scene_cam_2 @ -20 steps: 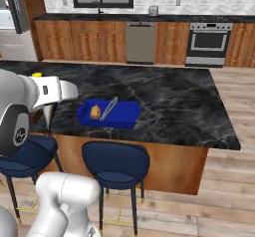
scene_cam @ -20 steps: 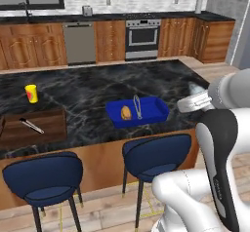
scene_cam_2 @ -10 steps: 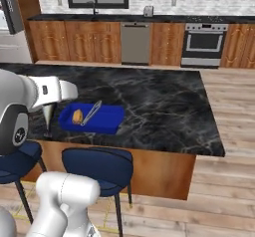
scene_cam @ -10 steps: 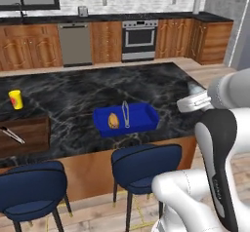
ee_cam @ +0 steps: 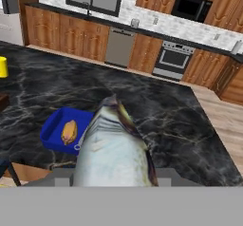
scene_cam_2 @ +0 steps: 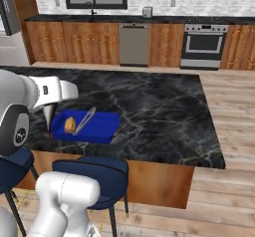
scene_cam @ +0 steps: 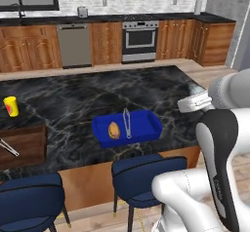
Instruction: Gather the bell peppers from the fridge and place them on a tray on the dining counter. Then gather the fish and chicken drumstick from the fridge and place them on the other tray.
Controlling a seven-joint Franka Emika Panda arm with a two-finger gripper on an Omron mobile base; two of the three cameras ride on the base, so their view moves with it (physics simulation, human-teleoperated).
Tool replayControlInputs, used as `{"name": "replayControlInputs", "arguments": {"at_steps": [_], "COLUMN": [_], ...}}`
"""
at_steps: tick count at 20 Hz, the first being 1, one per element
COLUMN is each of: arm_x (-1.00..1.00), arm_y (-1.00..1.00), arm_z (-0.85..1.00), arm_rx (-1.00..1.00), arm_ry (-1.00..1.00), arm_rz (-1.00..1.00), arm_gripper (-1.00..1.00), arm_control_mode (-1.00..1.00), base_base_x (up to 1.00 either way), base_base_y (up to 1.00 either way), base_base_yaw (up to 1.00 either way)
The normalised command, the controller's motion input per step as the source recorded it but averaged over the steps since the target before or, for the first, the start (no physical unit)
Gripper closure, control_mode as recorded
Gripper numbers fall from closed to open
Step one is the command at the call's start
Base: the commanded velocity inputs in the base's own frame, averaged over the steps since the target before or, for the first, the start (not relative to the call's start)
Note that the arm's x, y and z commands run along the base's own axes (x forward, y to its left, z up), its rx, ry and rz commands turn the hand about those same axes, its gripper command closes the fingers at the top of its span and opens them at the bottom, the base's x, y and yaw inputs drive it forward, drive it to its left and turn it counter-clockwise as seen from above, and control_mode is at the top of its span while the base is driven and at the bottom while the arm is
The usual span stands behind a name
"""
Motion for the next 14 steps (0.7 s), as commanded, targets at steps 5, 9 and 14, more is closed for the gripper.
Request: {"name": "replayControlInputs", "arguments": {"at_steps": [5,9,14], "arm_x": [0.00,0.00,0.00], "arm_y": [0.00,0.00,0.00], "arm_z": [0.00,0.00,0.00], "arm_rx": [0.00,0.00,0.00], "arm_ry": [0.00,0.00,0.00], "arm_rz": [0.00,0.00,0.00], "arm_gripper": [1.00,1.00,1.00], "arm_control_mode": [1.00,1.00,1.00], "base_base_x": [0.37,0.45,0.54], "base_base_y": [0.00,0.00,0.02], "base_base_yaw": [0.00,0.00,0.00]}}
